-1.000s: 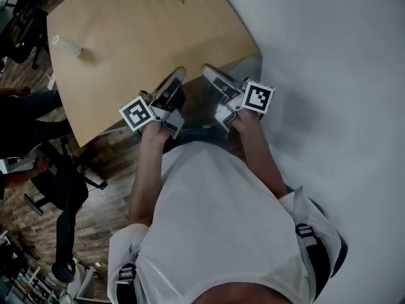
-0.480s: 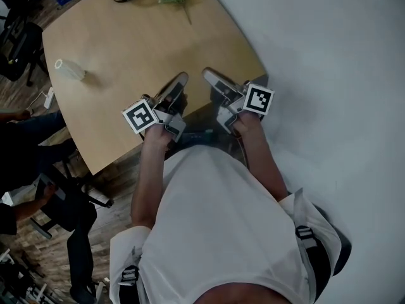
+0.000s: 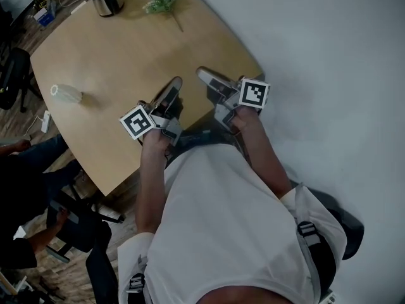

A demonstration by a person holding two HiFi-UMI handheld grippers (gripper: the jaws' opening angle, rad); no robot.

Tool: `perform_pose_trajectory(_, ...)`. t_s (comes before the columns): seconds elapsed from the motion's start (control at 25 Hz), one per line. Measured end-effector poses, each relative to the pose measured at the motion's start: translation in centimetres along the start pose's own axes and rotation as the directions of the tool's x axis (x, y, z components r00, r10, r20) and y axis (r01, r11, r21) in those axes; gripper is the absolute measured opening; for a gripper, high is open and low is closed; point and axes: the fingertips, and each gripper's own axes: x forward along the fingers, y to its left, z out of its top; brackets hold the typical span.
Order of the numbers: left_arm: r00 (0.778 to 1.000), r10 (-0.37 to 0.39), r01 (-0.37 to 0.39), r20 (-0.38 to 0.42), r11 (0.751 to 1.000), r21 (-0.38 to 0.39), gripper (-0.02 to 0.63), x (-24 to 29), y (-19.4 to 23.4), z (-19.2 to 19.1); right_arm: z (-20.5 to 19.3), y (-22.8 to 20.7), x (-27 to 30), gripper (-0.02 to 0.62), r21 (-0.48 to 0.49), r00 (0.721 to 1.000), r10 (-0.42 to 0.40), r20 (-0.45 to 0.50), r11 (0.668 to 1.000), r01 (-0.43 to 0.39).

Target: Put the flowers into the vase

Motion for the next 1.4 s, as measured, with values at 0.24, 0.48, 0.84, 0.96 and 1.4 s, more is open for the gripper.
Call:
perform_pose_trajectory(0.24,1.000,-0.004,0.004,0.006,1.000,0.021,0.006,0.1,1.4,-0.2,-0.4,-1.8,0.5,0.074,-0.019,1.000,0.016,-0.025,1.000,-0.016)
perform_pose_trajectory(0.48,1.000,0.003,-0.004,0.024,1.000,0.031,0.006,0.0,0.7,-0.1,0.0,-3.0,0.6,0.074,-0.006,0.998,-0.006,-0.065,1.000,0.006)
perform_pose_trajectory(0.84,0.993,0.106,-0.107,0.043,0.994,0.019,0.006,4.4,7.4,4.2,5.6,-10.2,6.2,0.075,0.017,0.991,0.033,-0.126,0.999,-0.031)
perform_pose_trajectory(0.96,0.993,0.109,-0.109,0.040,0.994,-0.002,0.006,6.2,8.6,4.7,6.4,-12.6,6.7,0.074,0.061,0.990,0.011,-0.140,0.998,-0.002)
perform_pose_trajectory(1.4,0.988,0.156,-0.156,0.016,0.987,-0.043,0.006,11.2,15.6,6.9,8.6,-22.1,11.9,0.075,0.091,0.979,-0.004,-0.203,0.996,0.023)
